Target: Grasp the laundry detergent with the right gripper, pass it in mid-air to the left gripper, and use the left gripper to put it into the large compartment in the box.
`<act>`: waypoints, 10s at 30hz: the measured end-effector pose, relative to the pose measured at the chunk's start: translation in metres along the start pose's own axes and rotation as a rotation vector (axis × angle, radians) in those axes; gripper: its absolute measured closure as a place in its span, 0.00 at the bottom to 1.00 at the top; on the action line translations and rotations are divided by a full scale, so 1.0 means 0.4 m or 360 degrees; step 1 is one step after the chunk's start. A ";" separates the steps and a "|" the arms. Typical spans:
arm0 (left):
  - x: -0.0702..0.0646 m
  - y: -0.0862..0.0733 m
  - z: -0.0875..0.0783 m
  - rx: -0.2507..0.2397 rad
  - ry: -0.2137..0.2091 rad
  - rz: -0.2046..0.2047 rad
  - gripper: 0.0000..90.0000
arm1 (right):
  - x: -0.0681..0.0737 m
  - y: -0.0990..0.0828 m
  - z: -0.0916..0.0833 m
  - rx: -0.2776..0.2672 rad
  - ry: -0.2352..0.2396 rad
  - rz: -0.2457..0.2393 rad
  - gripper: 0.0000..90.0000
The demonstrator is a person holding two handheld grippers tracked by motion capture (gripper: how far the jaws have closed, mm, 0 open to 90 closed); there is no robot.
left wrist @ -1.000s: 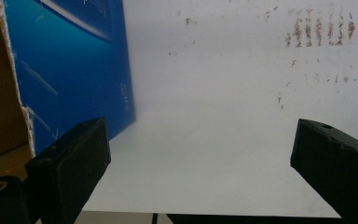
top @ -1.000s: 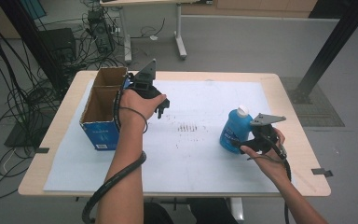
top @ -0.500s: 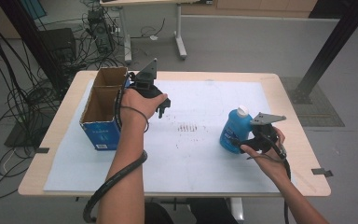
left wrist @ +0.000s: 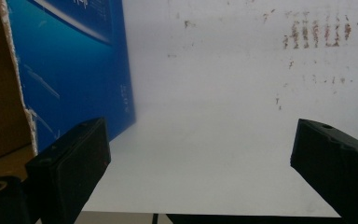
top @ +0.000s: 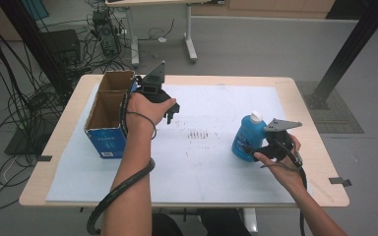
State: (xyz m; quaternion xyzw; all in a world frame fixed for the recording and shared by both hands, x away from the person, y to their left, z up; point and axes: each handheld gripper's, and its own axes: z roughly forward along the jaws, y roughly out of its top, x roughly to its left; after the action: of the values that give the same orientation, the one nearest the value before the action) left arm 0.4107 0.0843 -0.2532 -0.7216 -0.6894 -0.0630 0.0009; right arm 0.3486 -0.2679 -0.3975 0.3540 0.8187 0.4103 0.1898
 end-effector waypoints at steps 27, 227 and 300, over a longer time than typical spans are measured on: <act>-0.003 -0.001 -0.008 -0.0008 0.0005 -0.0002 0.06 | -0.001 0.005 -0.005 -0.0037 -0.0013 0.0005 0.02; -0.004 -0.005 -0.029 -0.0017 0.0032 0.0003 0.06 | -0.005 -0.006 0.022 -0.0097 0.0143 -0.0030 0.49; -0.001 -0.003 -0.035 -0.0020 0.0038 0.0007 0.06 | -0.009 -0.007 0.023 -0.0105 0.0155 -0.0028 0.49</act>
State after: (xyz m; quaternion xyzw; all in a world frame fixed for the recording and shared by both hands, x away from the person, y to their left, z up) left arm 0.4083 0.0826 -0.2393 -0.7224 -0.6873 -0.0760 0.0046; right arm 0.3553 -0.2666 -0.4051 0.3198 0.8161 0.4522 0.1648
